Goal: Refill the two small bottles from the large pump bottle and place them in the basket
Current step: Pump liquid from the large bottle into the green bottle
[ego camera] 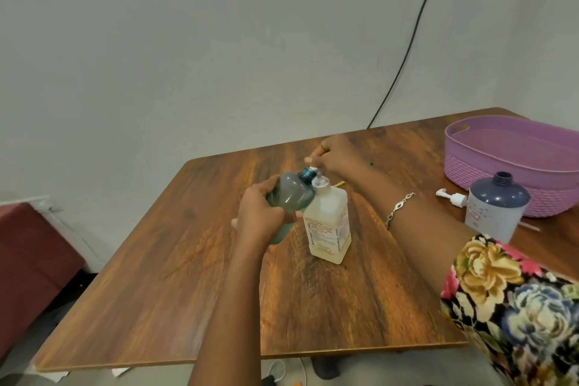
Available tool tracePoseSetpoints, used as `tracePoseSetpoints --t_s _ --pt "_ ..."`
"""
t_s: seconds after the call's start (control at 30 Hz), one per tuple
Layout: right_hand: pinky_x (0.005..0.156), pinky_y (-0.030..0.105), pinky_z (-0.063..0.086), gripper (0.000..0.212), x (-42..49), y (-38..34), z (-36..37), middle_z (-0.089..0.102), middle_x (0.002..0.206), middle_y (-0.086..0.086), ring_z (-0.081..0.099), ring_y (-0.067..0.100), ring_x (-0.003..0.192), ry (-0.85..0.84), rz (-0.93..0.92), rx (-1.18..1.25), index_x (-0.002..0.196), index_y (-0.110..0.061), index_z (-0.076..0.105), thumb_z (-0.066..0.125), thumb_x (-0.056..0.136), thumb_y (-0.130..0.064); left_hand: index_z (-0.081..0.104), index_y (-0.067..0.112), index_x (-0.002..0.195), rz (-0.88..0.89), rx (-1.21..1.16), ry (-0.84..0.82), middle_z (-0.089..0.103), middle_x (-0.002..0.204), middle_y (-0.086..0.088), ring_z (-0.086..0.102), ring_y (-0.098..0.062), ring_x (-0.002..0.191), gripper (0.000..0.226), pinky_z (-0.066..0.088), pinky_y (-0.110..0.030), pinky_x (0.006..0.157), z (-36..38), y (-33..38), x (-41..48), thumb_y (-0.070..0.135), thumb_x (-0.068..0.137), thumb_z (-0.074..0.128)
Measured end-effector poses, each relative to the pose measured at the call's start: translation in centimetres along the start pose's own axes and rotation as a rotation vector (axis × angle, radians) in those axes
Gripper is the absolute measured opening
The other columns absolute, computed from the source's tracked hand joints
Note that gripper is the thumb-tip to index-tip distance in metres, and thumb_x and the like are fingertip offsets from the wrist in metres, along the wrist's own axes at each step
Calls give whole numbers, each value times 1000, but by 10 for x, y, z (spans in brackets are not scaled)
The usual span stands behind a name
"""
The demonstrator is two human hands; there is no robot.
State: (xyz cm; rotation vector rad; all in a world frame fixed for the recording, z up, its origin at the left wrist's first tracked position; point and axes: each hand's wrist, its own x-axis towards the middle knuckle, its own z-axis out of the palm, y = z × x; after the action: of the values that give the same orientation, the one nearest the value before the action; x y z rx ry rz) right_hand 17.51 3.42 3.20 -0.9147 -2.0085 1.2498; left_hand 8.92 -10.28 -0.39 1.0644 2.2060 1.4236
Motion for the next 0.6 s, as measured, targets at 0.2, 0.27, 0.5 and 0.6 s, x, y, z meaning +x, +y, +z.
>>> tracePoseSetpoints --t_s 0.2,0.27,0.5,0.6 --pt "36 7 37 18 1 12 4 59 73 -5 52 -3 65 -11 38 38 67 -9 57 62 84 -4 51 18 133 -28 -3 16 55 127 0 51 -22 114 85 40 -51 99 10 -6 -7 5 57 85" --pt "40 10 38 14 0 8 2 59 73 -6 53 -1 67 -2 20 29 70 -8 59 63 83 -5 51 17 133 -29 -16 11 56 127 -1 51 -23 114 85 40 -51 99 7 -3 -7 5 56 85" --pt "52 18 37 15 0 6 3 59 73 -4 53 4 67 10 -1 -11 69 -11 59 66 82 -11 52 19 132 -14 16 9 58 124 0 51 -23 114 84 40 -51 99 1 -1 -3 3 56 85" --pt "52 18 38 17 0 14 4 59 72 -4 54 4 66 -7 16 19 67 -11 58 66 82 -11 53 18 131 -35 -10 -3 59 122 0 52 -24 112 81 40 -52 98 7 -5 -8 4 57 84"
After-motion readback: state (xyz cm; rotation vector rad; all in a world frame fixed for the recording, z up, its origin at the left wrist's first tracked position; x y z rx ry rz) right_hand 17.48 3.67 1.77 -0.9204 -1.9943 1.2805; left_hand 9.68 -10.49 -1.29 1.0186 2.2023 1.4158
